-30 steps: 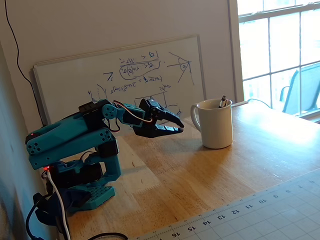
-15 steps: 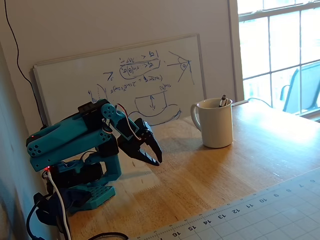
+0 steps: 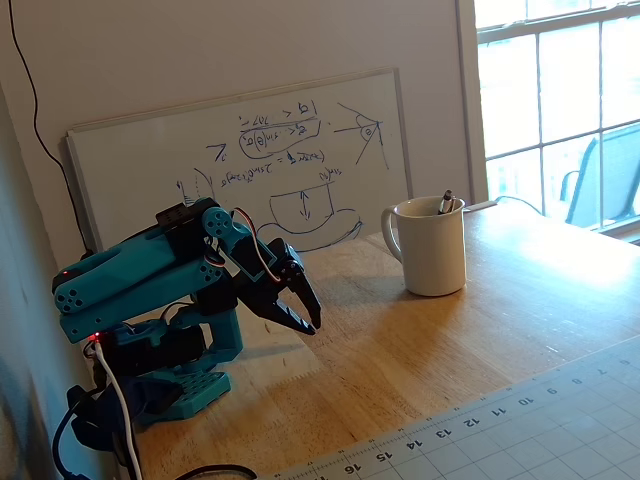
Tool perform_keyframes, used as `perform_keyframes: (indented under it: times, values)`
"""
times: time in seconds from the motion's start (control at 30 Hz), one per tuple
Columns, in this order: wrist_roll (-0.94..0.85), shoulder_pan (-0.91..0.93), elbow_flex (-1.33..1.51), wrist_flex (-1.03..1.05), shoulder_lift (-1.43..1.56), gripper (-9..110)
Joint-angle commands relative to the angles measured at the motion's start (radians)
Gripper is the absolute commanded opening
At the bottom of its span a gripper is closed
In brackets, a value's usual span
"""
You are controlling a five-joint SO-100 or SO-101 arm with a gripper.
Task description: Grasp a pen and put it in a mug.
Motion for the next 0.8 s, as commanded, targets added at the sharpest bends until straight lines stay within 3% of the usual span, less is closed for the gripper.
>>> perform_keyframes:
  times: [0.0,0.77]
  values:
    - [0.005,-0.011,-0.015,0.006,0.028,1]
    - [0.006,-0.008,-0.015,0.008,0.028,1]
